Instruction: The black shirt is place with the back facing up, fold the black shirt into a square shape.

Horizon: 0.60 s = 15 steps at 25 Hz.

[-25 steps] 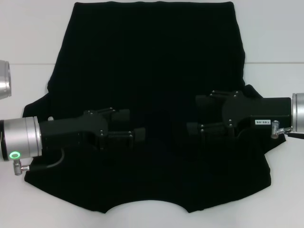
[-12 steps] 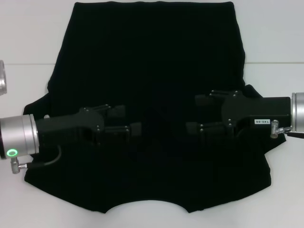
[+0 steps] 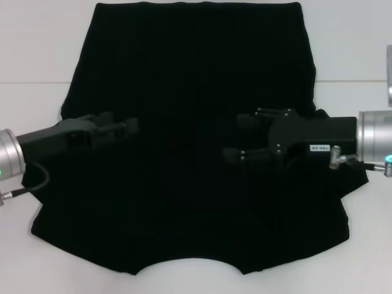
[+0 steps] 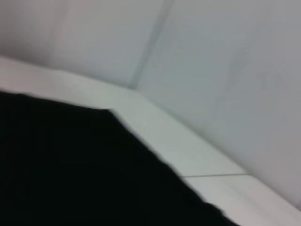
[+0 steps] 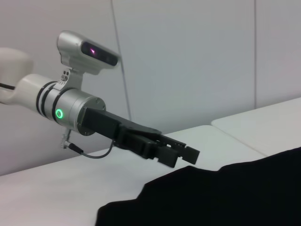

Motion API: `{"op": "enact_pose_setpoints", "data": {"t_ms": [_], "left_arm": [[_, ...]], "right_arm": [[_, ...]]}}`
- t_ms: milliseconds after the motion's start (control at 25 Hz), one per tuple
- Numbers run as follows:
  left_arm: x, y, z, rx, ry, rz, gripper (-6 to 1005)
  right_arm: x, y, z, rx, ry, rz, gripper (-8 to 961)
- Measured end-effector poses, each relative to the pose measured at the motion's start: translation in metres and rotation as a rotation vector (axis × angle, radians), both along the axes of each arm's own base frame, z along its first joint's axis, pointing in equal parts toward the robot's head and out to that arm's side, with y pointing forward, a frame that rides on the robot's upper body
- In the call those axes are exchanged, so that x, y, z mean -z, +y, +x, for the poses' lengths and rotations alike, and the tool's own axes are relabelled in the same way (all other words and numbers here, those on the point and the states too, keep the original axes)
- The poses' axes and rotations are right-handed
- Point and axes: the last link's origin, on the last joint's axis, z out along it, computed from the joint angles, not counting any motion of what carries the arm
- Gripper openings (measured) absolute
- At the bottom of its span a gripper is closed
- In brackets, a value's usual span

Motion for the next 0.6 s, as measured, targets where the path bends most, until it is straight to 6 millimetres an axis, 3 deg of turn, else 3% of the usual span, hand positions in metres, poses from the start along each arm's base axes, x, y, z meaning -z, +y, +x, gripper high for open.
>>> {"op": "enact_pose_setpoints", "data": {"t_ms": [600], "left_arm": [[-0.042, 0.019, -0.039, -0.442, 0.182, -0.035, 903]], "right_arm": [[0.026, 0.009, -0.023, -0.001, -0.022, -0.005, 926]]}}
